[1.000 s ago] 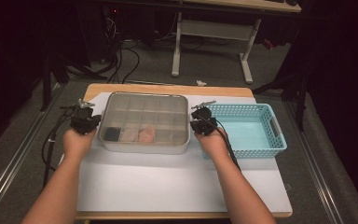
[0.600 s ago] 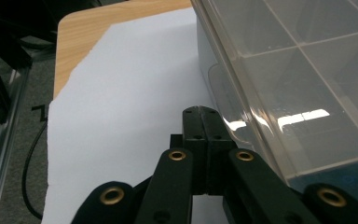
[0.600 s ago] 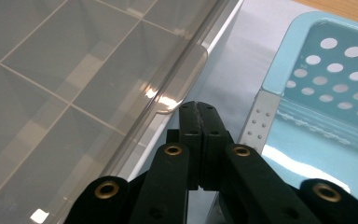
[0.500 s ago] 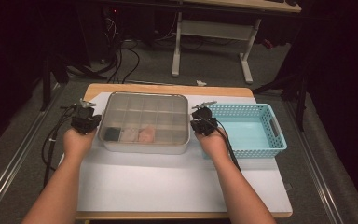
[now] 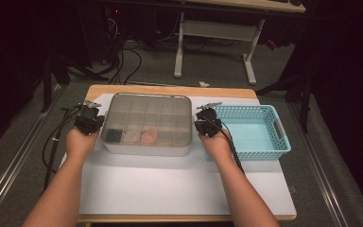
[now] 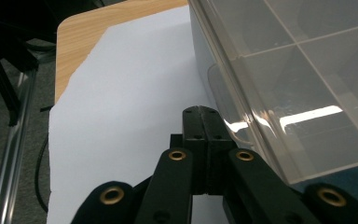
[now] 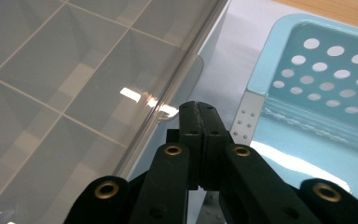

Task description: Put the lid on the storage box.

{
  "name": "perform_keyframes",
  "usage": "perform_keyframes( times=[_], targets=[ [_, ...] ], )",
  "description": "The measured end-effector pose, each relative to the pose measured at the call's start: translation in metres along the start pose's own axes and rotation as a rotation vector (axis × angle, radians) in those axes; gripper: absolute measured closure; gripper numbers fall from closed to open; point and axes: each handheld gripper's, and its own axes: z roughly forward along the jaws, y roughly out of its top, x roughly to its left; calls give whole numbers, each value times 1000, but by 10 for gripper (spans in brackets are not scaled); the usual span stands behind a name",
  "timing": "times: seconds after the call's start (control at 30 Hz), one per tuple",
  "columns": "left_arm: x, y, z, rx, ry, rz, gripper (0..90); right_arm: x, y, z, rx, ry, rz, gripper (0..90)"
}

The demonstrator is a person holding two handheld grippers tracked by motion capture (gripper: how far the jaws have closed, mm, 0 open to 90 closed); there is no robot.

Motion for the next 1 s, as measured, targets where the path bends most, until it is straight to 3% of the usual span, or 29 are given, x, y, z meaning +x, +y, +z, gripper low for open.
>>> perform_keyframes(
  times=[0.2, 0.27, 0.57, 0.83, 1.0],
  targets=[
    [-2, 0, 0, 2, 12, 8, 899, 0, 0, -1, -4, 2, -7, 899],
    [0, 0, 1, 6, -2, 0, 899, 0, 0, -1, -6, 0, -9, 896],
    [7, -7, -2, -1, 11, -30, 840, 1, -1, -8, -20, -13, -22, 887],
    [13, -21, -17, -34, 38, -61, 749, 3, -12, -31, -102, -6, -53, 878],
    [15, -37, -31, -52, 21, -91, 680, 5, -28, -49, -156, 15, -70, 857]
  ],
)
